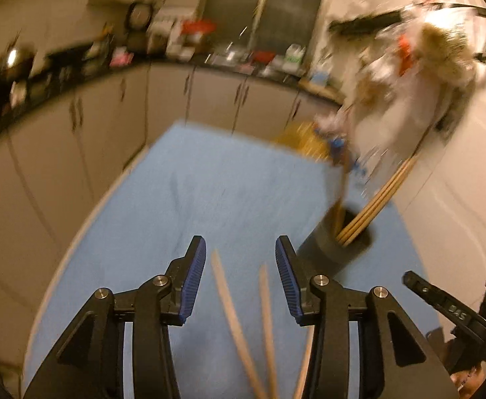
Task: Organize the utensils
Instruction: 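Open both tools to release the chopsticks and withdraw from the cup, then grasp a chopstick with the left tool while the right tool grasps another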
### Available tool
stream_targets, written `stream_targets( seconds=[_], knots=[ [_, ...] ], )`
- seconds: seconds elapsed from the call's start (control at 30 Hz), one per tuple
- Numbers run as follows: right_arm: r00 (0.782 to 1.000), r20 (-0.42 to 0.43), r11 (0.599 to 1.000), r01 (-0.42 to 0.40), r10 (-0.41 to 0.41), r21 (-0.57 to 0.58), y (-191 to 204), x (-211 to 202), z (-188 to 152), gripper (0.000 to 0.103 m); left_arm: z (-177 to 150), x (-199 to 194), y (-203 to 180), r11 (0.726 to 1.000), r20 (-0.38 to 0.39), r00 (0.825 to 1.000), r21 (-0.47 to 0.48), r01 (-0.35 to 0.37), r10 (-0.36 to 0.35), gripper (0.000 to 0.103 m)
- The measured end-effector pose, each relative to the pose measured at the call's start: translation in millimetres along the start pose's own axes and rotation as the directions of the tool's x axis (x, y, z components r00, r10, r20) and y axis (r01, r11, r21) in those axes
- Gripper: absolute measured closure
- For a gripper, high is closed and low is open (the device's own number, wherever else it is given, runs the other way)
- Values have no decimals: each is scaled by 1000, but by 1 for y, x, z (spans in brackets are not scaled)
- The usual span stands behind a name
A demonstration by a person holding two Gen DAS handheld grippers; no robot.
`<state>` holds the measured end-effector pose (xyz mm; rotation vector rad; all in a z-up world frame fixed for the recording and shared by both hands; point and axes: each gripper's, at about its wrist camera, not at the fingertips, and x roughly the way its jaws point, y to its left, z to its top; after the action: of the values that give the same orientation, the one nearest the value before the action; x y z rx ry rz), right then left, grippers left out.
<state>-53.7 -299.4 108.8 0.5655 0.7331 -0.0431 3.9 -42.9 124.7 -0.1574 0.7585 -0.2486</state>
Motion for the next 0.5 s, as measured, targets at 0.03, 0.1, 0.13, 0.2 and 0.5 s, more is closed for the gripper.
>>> stream_targets(
  seconds=[0.03, 0.1, 0.13, 0.2, 0.5],
  knots=[
    [1000, -25, 1000, 7, -6, 4, -2, 7, -12, 76, -12, 11, 12, 999, -50, 999, -32, -13, 11, 61],
    [997, -71, 1000, -3, 4, 18, -2, 16, -28, 77, -27, 24, 27, 997, -118, 993, -71, -12, 4, 61],
    [995, -103, 999, -16, 19, 27, -2, 23, -38, 77, -34, 32, 33, 996, -160, 987, -89, -9, -5, 61],
    [991, -134, 999, -19, 23, 36, -2, 29, -48, 77, -43, 42, 40, 995, -198, 980, -101, -14, -6, 61],
    [985, -170, 999, -19, 27, 48, -6, 28, -59, 77, -28, 84, 23, 995, -276, 961, -86, -53, 27, 69]
  ],
)
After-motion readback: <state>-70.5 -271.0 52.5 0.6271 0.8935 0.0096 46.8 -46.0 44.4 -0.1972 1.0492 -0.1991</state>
